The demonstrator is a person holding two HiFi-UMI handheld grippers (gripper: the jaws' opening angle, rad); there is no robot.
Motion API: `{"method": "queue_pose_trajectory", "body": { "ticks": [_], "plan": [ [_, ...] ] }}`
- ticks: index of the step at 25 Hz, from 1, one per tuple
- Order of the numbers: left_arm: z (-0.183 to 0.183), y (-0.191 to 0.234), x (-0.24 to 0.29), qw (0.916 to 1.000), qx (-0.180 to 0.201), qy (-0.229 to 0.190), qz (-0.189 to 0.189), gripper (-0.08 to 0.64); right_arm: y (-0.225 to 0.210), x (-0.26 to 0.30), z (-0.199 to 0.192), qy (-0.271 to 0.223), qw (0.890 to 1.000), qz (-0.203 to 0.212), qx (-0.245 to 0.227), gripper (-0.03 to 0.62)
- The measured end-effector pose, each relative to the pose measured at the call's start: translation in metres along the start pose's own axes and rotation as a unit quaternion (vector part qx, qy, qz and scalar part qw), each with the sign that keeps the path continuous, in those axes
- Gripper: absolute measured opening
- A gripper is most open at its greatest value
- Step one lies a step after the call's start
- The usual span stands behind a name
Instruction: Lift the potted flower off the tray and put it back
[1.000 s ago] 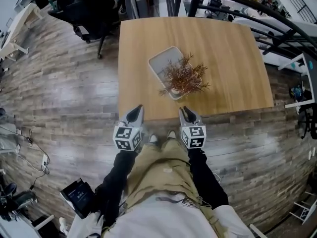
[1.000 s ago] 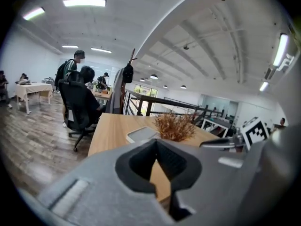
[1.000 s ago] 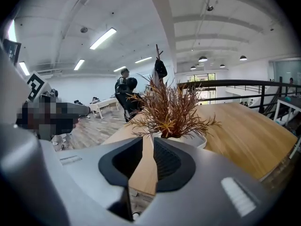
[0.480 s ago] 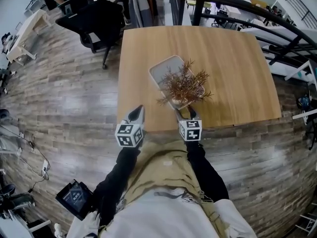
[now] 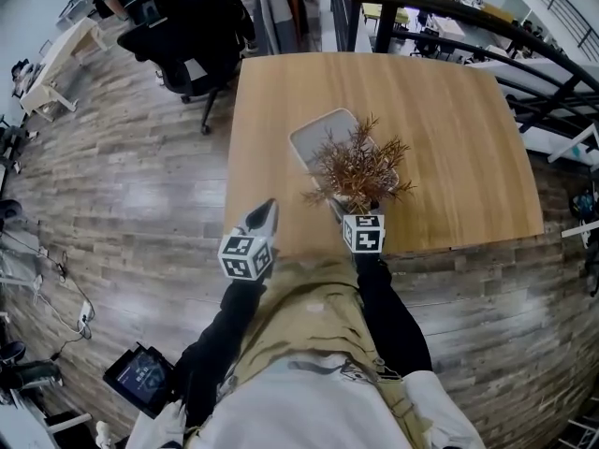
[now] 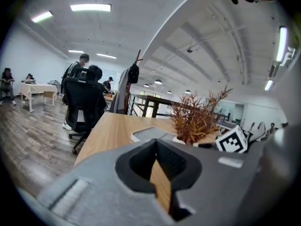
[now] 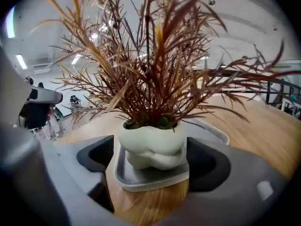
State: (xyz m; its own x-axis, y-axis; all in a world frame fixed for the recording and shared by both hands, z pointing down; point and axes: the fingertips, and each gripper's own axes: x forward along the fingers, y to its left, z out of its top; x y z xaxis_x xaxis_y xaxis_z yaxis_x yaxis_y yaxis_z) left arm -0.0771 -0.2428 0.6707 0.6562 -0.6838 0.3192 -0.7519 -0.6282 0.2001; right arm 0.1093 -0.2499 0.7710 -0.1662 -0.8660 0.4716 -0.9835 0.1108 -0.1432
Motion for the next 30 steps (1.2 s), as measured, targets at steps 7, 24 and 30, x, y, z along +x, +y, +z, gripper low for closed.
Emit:
{"method": "queue_pose_trajectory", "body": {
  "ticks": [7, 24, 30],
  "plan": [
    [0.0, 0.006, -0.008, 1.0, -0.001, -0.007, -0.002, 0.0, 0.0, 0.025, 0.005, 0.02, 0.999, 0.001, -0.035, 0.486],
    [0.044, 0.003, -0.033, 0.9997, -0.021, -0.01, 0.007, -0.001, 0.01, -0.007, 0.043, 0.069, 0.997, 0.01, -0.046, 0.489],
    [0.1, -0.01, -0.035, 0.9993, -0.034, -0.018, -0.002, -0.001, 0.019, -0.049, 0.115, 0.052, 0.998, 0.008, -0.035, 0.491]
  ]
}}
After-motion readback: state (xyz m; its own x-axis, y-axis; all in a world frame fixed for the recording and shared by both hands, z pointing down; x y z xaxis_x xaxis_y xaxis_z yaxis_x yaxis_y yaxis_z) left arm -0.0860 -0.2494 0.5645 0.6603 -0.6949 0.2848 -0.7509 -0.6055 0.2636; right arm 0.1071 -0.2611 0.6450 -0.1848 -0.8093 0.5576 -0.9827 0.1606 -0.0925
